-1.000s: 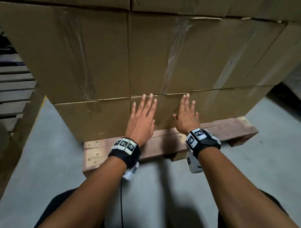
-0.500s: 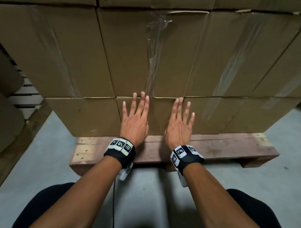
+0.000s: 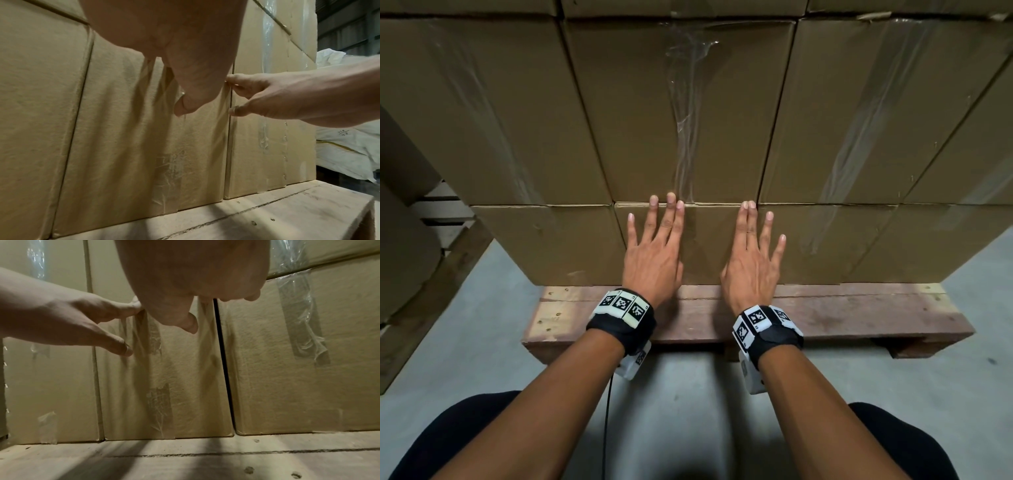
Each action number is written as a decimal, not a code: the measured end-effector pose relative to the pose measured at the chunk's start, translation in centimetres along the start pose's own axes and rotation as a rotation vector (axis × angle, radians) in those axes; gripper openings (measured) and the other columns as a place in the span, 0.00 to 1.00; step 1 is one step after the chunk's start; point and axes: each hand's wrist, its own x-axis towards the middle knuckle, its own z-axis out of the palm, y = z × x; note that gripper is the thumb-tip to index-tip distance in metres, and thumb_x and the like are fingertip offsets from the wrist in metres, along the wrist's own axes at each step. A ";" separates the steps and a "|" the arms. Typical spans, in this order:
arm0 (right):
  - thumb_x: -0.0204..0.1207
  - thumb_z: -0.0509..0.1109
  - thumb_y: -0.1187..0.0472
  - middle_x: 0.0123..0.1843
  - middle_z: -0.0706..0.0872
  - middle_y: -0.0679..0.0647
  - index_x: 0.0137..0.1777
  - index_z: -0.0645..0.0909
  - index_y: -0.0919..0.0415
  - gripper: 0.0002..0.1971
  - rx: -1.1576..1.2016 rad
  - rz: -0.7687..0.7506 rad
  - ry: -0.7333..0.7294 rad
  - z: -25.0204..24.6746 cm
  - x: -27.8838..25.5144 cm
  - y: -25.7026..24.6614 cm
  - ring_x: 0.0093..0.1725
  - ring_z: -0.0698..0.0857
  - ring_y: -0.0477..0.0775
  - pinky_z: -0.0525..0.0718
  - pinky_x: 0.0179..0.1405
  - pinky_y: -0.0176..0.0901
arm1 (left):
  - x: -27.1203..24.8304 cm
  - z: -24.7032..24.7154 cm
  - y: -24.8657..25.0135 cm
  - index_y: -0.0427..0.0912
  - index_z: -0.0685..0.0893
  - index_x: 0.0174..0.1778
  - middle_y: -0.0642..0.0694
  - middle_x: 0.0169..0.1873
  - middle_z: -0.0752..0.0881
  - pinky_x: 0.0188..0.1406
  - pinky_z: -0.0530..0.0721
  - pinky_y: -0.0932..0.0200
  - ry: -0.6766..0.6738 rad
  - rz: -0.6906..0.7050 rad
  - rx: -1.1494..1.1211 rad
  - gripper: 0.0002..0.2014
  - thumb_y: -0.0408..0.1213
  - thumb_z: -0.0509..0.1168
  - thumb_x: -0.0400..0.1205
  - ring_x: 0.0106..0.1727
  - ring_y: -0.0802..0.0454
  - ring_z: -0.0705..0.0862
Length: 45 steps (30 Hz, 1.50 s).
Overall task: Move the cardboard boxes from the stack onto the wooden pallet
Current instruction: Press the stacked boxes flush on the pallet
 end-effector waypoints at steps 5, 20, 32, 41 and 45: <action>0.73 0.70 0.71 0.95 0.45 0.48 0.94 0.40 0.57 0.55 0.080 -0.044 0.049 -0.9 -0.2 0.3 0.94 0.44 0.61 0.53 0.90 0.74 | -0.4 -0.9 1.2 0.41 0.33 0.91 0.44 0.91 0.32 0.86 0.51 0.22 -0.035 0.010 -0.024 0.59 0.48 0.72 0.79 0.92 0.39 0.33; 0.79 0.67 0.71 0.94 0.30 0.51 0.91 0.26 0.57 0.56 -0.062 0.079 0.018 -2.2 2.3 10.8 0.93 0.39 0.62 0.50 0.90 0.73 | 4.6 -0.6 11.8 0.40 0.40 0.93 0.44 0.92 0.36 0.86 0.44 0.24 -0.001 0.313 0.108 0.48 0.40 0.61 0.81 0.92 0.40 0.32; 0.71 0.70 0.79 0.94 0.31 0.51 0.93 0.33 0.58 0.60 0.179 0.026 0.043 -1.8 2.0 11.0 0.94 0.41 0.60 0.53 0.91 0.71 | 4.0 -0.5 13.3 0.40 0.43 0.93 0.41 0.92 0.35 0.86 0.46 0.23 -0.003 0.239 0.146 0.52 0.42 0.69 0.79 0.92 0.39 0.33; 0.79 0.67 0.71 0.93 0.60 0.49 0.86 0.70 0.54 0.34 0.272 0.100 0.280 -3.3 1.4 10.5 0.94 0.53 0.54 0.57 0.91 0.62 | 2.3 0.5 14.5 0.41 0.57 0.91 0.42 0.93 0.47 0.87 0.53 0.27 -0.017 0.270 -0.026 0.44 0.48 0.66 0.80 0.93 0.41 0.48; 0.81 0.69 0.68 0.89 0.70 0.51 0.83 0.73 0.54 0.30 0.174 0.111 0.267 -4.6 0.9 14.2 0.92 0.61 0.56 0.64 0.89 0.62 | 3.4 -0.3 15.6 0.41 0.59 0.91 0.41 0.92 0.55 0.88 0.57 0.31 -0.007 0.365 -0.071 0.43 0.50 0.68 0.81 0.92 0.41 0.54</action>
